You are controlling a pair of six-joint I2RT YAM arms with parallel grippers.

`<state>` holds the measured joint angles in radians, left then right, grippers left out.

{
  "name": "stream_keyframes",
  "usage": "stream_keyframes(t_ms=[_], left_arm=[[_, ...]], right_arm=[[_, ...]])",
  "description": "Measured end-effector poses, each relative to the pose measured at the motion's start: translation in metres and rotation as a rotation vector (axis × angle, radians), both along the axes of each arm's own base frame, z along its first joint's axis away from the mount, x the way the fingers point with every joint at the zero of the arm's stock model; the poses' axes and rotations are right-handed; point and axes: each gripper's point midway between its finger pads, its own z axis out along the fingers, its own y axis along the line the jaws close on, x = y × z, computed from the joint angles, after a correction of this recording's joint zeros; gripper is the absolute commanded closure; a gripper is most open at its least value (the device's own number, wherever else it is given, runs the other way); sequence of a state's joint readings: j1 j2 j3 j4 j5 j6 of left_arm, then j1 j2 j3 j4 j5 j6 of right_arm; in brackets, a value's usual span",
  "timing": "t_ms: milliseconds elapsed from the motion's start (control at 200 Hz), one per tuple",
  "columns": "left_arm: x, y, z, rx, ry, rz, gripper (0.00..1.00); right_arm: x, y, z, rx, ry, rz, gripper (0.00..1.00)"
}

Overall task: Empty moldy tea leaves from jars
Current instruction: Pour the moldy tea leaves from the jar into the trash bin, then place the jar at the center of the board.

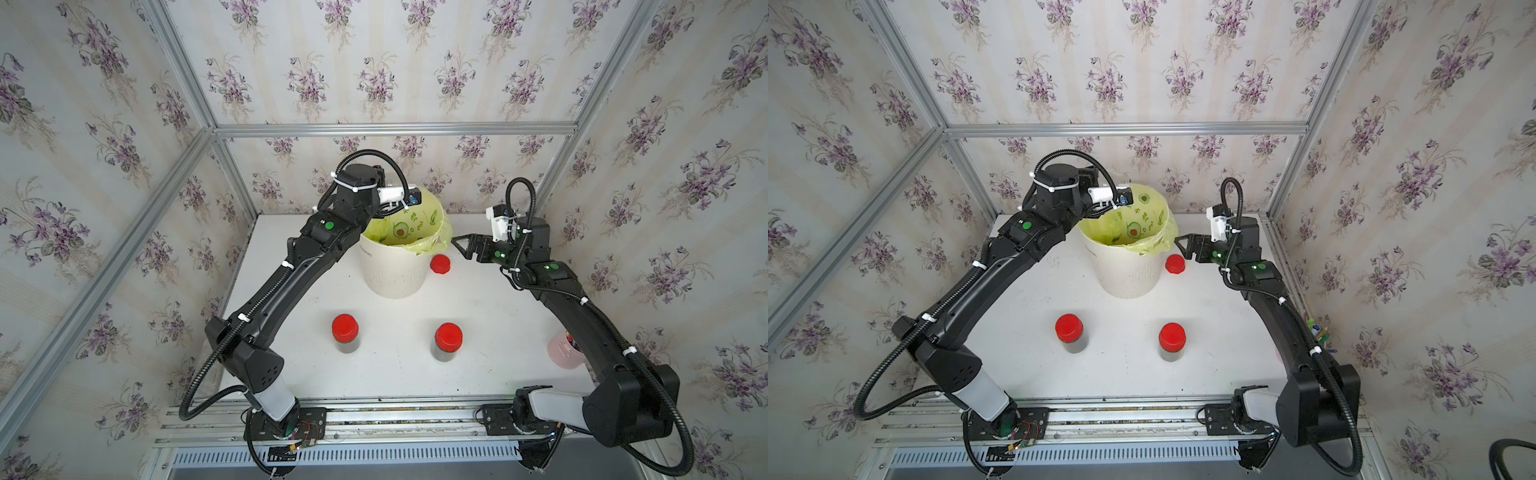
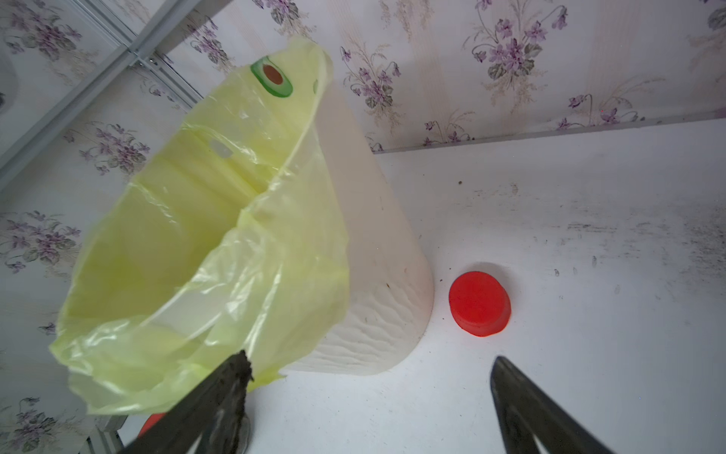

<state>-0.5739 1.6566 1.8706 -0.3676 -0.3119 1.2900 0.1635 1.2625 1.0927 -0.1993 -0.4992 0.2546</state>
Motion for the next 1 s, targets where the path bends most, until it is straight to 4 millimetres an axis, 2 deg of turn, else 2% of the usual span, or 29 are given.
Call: stream_keyframes(t_ms=[210, 415, 655, 849, 999], left_arm=[[-0.014, -0.007, -0.013, -0.104, 0.059, -0.057, 0.33], [-0.029, -0.012, -0.017, -0.194, 0.088, -0.110, 0.33], [-0.034, -0.018, -0.019, -0.238, 0.105, -0.145, 0.33], [-0.041, -0.019, -0.017, -0.262, 0.106, -0.172, 0.33], [-0.041, -0.020, -0.017, -0.264, 0.104, -0.174, 0.33]], right_arm=[[-0.022, 0.021, 0.047, 0.113, -0.106, 0.140, 0.15], [-0.026, 0.034, 0.095, 0.190, -0.211, 0.210, 0.25], [-0.026, 0.060, 0.120, 0.231, -0.248, 0.289, 0.33], [-0.013, 0.071, 0.133, 0.249, -0.251, 0.301, 0.41], [-0.004, 0.090, 0.138, 0.257, -0.243, 0.336, 0.43]])
